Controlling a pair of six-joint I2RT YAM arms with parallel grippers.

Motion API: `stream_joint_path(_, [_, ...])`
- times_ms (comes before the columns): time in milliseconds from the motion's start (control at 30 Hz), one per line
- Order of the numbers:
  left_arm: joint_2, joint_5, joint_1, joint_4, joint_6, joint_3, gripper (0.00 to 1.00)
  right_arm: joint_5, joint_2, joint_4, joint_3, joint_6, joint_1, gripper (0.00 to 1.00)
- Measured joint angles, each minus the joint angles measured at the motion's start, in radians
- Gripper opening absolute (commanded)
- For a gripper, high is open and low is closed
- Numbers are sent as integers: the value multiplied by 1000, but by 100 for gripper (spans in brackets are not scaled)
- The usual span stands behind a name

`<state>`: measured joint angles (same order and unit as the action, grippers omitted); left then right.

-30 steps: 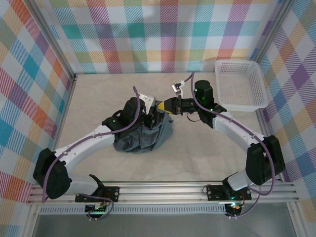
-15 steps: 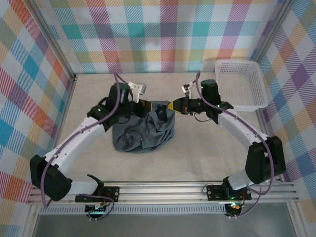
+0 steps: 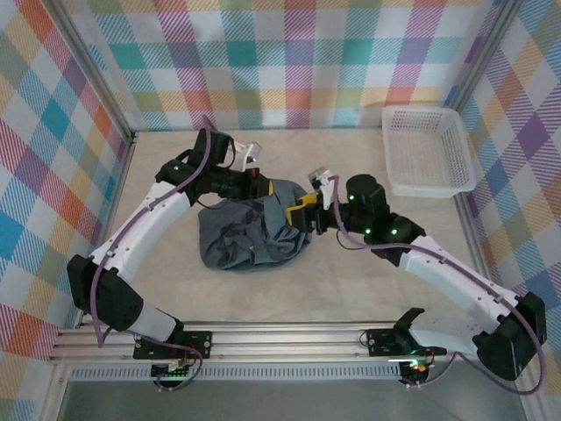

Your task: Fold the inside-out t-shirt

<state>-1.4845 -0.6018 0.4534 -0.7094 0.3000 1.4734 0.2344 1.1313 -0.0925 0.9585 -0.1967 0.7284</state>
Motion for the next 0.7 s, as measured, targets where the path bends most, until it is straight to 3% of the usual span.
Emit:
stream_joint_path(167, [-2, 0, 0, -19, 0, 11, 0, -229, 123, 41, 28, 164, 38, 61])
stream_joint_path(200, [-2, 0, 0, -20, 1, 11, 0, -254, 158, 38, 39, 199, 38, 60])
stream_joint_path(233, [-2, 0, 0, -22, 3, 11, 0, -266, 184, 32, 52, 217, 38, 53])
stream_joint_path(300, [-2, 2, 0, -23, 3, 11, 0, -276, 257, 3, 102, 248, 37, 22])
stream_joint_path(333, [-1, 8, 0, -23, 3, 11, 0, -273, 278, -14, 122, 250, 37, 12])
stream_joint_path(367, [-1, 22, 0, -26, 2, 11, 0, -260, 296, -25, 144, 248, 37, 5])
stream_joint_path(433, [-1, 77, -4, -42, -5, 13, 0, -212, 296, -39, 160, 235, 37, 0])
stream_joint_path(567, [-16, 235, -23, -107, -47, 17, 3, 55, 225, -11, 143, 144, 5, 0])
stream_joint_path(700, [-35, 274, -14, -132, -103, 22, 6, 277, 171, 74, 102, -4, -69, 1])
